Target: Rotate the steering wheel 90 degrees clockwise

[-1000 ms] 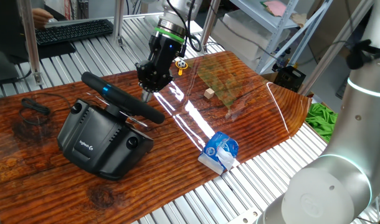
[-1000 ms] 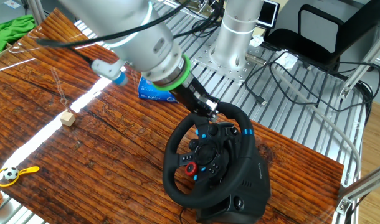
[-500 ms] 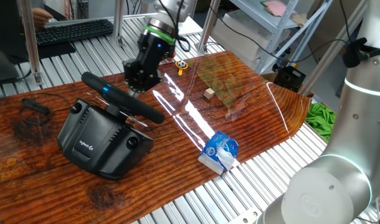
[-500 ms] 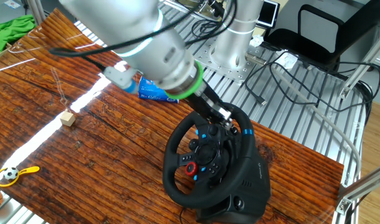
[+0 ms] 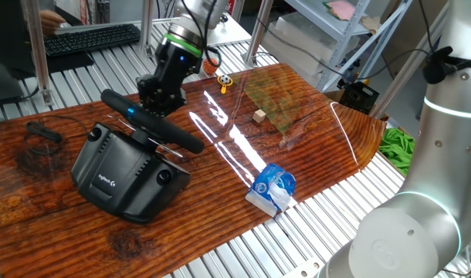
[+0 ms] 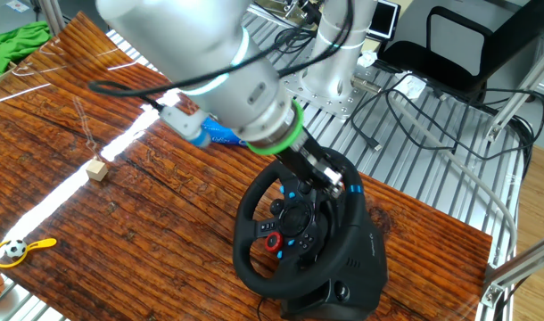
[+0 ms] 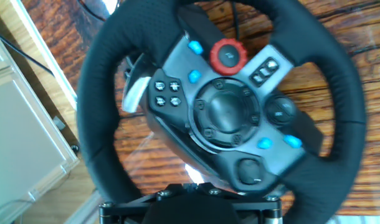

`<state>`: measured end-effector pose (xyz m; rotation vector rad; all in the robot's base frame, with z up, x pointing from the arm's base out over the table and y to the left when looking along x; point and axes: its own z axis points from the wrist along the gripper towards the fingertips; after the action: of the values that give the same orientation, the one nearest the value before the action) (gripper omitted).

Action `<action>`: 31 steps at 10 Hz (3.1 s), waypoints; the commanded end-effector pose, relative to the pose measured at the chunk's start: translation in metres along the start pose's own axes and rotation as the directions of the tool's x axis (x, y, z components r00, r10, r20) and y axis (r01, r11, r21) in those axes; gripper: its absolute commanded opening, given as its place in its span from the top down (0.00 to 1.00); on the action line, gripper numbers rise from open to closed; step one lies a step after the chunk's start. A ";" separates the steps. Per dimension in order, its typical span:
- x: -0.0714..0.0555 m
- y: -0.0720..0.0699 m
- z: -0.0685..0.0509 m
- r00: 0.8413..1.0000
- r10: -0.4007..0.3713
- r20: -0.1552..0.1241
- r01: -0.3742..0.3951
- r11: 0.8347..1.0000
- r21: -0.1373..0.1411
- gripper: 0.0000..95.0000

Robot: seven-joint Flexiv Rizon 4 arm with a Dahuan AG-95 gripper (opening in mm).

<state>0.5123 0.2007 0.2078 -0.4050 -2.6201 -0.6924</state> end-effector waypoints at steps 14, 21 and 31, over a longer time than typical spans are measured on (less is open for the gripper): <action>-0.045 0.033 -0.002 0.999 0.045 -0.014 -0.045 0.999 0.012 1.00; -0.079 0.030 -0.001 1.000 0.019 0.008 -0.019 0.999 0.028 1.00; -0.088 0.025 0.013 0.999 0.012 0.048 -0.015 0.998 0.058 1.00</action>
<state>0.5942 0.2134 0.1672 -0.4322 -2.6727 -0.6114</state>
